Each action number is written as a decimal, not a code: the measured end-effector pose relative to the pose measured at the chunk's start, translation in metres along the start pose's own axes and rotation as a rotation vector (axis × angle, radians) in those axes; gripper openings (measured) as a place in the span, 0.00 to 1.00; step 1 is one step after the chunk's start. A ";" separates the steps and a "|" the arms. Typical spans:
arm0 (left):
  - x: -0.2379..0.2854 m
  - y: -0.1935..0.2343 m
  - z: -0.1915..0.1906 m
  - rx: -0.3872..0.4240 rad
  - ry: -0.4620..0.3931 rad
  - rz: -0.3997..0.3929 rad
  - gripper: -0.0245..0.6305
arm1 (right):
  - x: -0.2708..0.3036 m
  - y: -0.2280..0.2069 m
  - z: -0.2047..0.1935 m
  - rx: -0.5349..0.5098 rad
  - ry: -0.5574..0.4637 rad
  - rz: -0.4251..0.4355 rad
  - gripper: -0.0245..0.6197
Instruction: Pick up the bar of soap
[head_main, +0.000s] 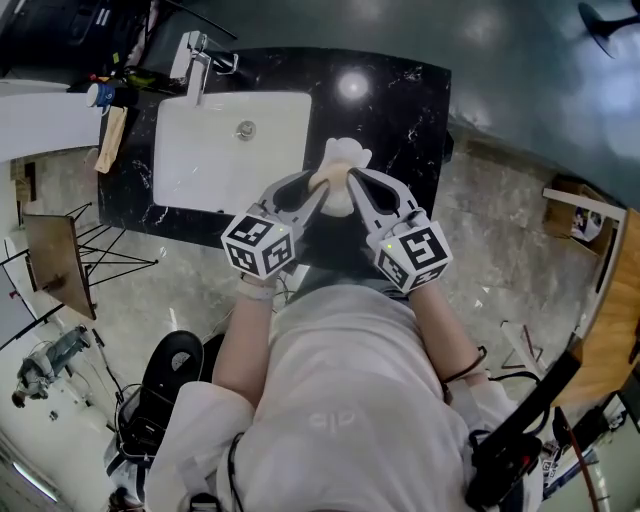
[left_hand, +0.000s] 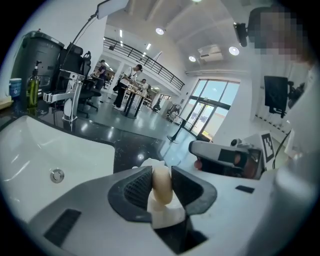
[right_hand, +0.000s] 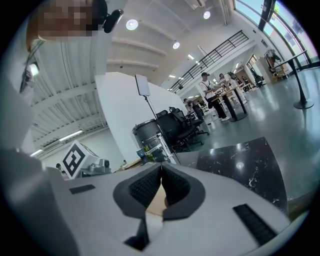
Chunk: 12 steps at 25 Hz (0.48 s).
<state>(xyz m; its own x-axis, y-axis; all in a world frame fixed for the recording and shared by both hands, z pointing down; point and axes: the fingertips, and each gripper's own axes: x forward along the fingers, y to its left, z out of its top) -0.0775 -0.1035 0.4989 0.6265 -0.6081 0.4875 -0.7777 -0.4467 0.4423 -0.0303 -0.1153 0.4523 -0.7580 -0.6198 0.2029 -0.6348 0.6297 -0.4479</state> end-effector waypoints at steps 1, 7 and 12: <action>-0.001 0.000 0.001 -0.006 -0.005 0.002 0.22 | 0.000 0.001 0.000 -0.001 0.000 0.003 0.06; -0.008 -0.002 0.005 -0.040 -0.039 0.002 0.22 | -0.003 0.003 0.002 -0.009 0.003 0.013 0.06; -0.014 -0.003 0.009 -0.049 -0.062 0.006 0.22 | -0.002 0.007 0.003 -0.014 0.005 0.024 0.06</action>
<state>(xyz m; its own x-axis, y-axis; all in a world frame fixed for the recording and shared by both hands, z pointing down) -0.0839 -0.0998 0.4840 0.6165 -0.6506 0.4434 -0.7769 -0.4112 0.4767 -0.0328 -0.1115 0.4462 -0.7738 -0.6022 0.1963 -0.6184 0.6511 -0.4401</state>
